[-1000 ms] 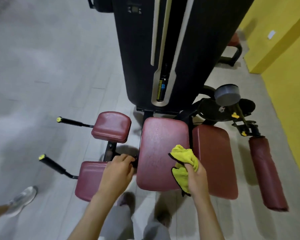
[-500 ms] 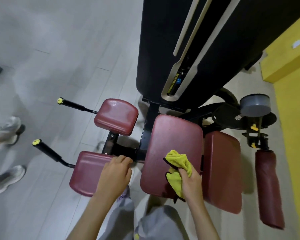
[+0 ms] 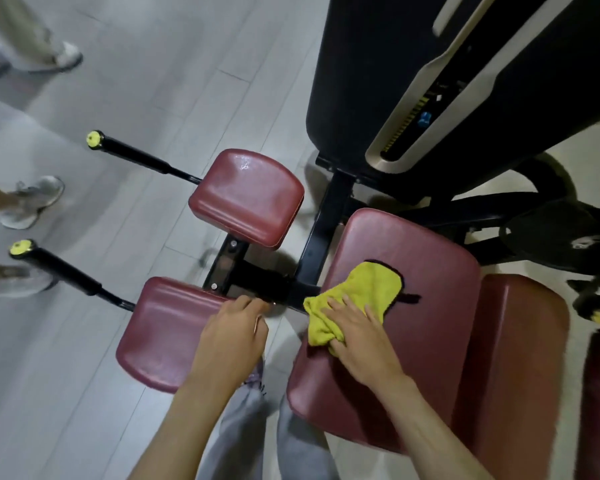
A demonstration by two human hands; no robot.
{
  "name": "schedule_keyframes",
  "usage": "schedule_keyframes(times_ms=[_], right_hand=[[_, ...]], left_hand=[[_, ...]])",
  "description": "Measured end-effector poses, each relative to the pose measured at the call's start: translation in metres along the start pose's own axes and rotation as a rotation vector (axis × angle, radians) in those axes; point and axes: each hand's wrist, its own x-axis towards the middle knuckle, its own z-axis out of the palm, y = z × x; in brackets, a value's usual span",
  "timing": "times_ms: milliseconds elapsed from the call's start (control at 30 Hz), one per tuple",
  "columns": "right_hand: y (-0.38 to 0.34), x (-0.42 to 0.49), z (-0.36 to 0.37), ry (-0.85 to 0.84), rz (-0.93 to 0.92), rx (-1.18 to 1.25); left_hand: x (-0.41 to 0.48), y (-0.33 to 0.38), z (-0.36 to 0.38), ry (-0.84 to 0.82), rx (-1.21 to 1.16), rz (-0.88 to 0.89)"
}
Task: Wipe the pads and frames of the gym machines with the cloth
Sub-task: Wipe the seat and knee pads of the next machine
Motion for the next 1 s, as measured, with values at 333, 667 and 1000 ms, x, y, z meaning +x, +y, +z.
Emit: schedule_keyframes(times_ms=[333, 667, 1000], right_hand=[[0.077, 0.085, 0.008, 0.301, -0.157, -0.409], [0.087, 0.147, -0.029, 0.411, 0.103, -0.265], [0.069, 0.027, 0.045, 0.25, -0.288, -0.41]], left_hand=[[0.044, 0.01, 0.057, -0.019, -0.002, -0.043], [0.061, 0.033, 0.074, 0.021, -0.036, -0.109], [0.054, 0.039, 0.07, -0.008, 0.002, -0.096]])
